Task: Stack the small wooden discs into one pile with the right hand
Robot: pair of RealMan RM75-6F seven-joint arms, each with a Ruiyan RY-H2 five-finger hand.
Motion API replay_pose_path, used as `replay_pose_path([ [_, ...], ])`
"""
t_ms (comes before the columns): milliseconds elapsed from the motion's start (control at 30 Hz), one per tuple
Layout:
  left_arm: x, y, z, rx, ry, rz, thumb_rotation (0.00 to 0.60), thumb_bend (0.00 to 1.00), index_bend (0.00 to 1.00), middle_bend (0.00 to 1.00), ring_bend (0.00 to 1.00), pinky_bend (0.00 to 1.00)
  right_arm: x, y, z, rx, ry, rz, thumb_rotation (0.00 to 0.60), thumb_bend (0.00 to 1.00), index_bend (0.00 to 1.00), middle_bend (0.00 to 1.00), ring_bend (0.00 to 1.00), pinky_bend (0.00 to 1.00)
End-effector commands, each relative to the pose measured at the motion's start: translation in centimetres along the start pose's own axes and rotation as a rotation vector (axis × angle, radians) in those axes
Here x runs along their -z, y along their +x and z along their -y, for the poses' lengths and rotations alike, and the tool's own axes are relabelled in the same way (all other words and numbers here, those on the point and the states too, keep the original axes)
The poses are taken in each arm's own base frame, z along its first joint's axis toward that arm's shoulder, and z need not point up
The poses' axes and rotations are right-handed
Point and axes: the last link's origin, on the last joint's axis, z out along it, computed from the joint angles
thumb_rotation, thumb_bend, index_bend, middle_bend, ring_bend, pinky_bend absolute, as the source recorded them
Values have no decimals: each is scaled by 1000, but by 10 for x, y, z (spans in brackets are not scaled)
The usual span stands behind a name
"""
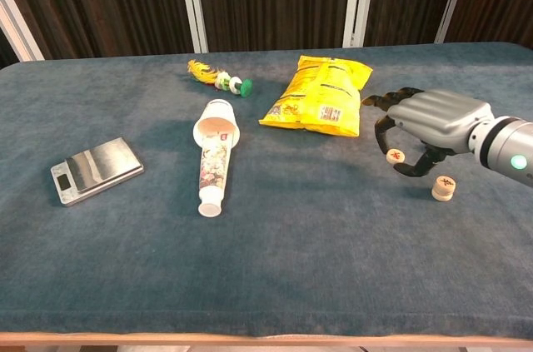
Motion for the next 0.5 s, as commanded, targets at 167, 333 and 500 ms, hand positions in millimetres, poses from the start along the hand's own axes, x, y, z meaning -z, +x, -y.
replay_pose_path([
  [167,0,-1,-1,-1,-1,3,600,499,0,0,0,20,45,15,-11,-38,66,-22,600,495,647,42,0,0],
  [333,0,-1,-1,-2,-4,6,600,499,0,0,0,21,68,13,-20,-24,80,-12,600,495,646,42,0,0],
  [500,0,-2,-2,-2,-7,14,600,499,0,0,0,21,74,5,-29,27,67,5,600,496,640,42,0,0],
])
